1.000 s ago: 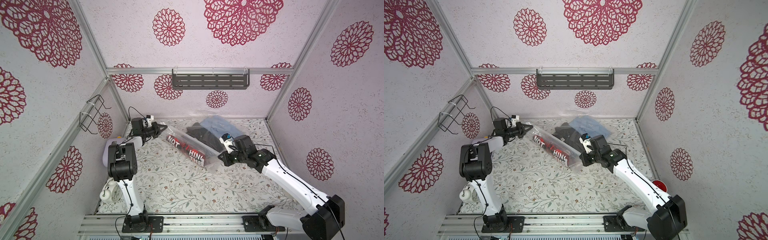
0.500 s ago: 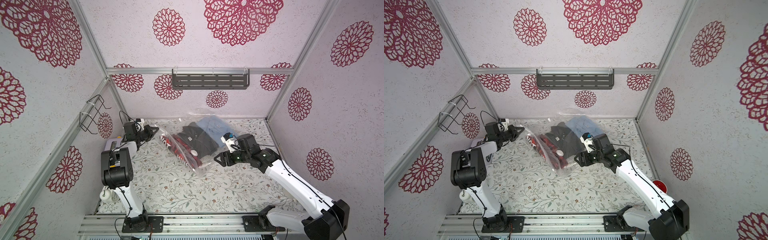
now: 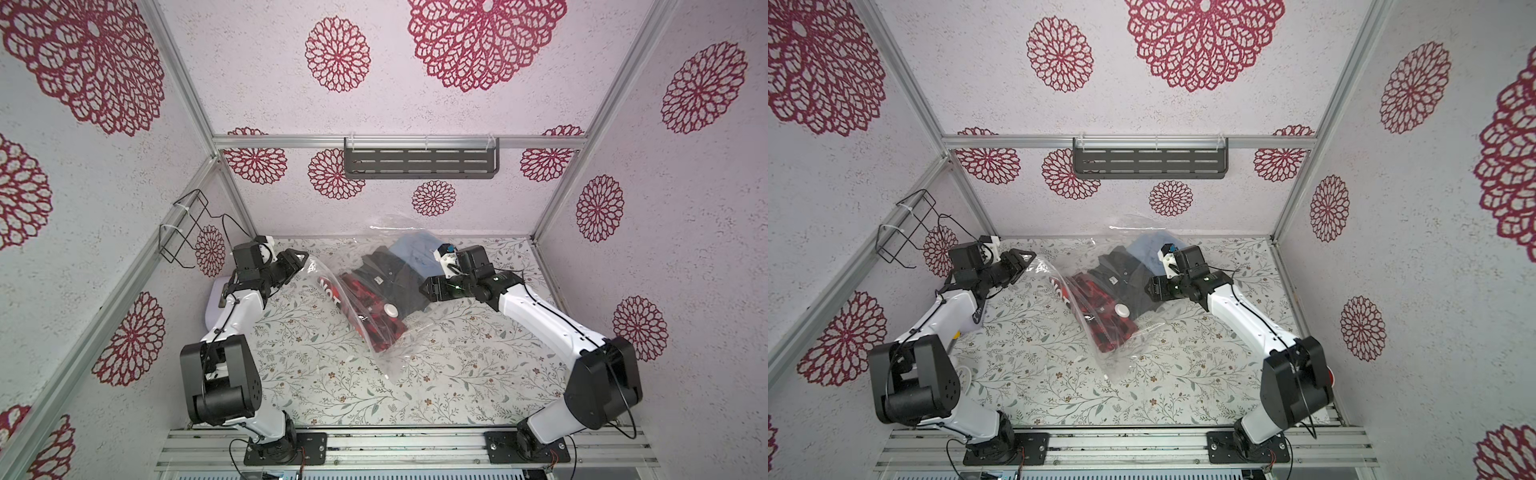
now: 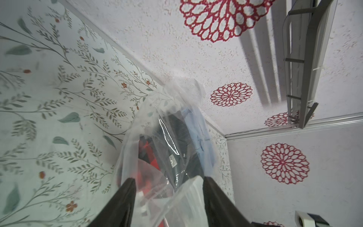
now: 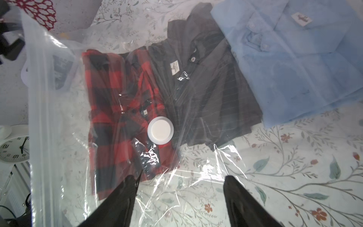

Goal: Place the folded shirt into the vacuum bag
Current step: Close the vacuum bag at the center of the board, then adjust the vacuum bag at the center of the board.

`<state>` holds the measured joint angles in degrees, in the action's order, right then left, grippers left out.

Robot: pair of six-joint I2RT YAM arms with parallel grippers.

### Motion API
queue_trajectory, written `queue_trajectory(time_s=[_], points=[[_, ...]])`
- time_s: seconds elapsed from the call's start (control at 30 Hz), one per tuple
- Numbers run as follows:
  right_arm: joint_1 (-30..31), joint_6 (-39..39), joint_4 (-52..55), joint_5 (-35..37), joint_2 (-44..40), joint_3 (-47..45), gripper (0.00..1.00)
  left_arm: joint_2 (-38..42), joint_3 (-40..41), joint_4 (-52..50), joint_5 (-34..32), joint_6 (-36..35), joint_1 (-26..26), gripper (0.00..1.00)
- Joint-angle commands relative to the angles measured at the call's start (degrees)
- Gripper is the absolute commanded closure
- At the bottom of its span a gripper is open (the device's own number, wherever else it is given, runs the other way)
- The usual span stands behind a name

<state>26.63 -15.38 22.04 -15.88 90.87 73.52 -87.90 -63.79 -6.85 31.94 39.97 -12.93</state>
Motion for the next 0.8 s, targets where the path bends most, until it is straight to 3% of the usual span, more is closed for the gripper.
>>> queue_trajectory(time_s=[0.0, 0.13, 0.27, 0.33, 0.6, 0.77], points=[[-1.0, -2.6, -6.9, -2.9, 3.8, 4.5, 0.26, 6.2, -0.6, -11.3, -9.2, -5.2, -0.9, 0.33], [-1.5, -4.4, -10.7, -5.4, 11.2, 8.7, 0.27, 14.8, 0.1, -17.3, -19.6, -6.9, -0.7, 0.19], [-1.8, -6.3, -13.7, -7.8, 18.4, 13.7, 0.27, 20.0, 0.9, -18.7, -22.3, -5.8, 1.6, 0.14], [-2.0, -7.3, -15.0, -8.6, 22.0, 16.2, 0.27, 21.1, 0.9, -18.9, -23.5, -5.9, 4.9, 0.02], [-3.9, -14.6, -22.4, -14.9, 35.4, 22.4, 0.28, 15.5, 3.4, -17.3, -24.3, -5.5, 16.3, 0.03], [-4.0, -17.9, -21.6, -12.4, 39.4, 19.5, 0.3, 10.0, 6.0, -14.0, -24.1, -4.9, 21.1, 0.03]])
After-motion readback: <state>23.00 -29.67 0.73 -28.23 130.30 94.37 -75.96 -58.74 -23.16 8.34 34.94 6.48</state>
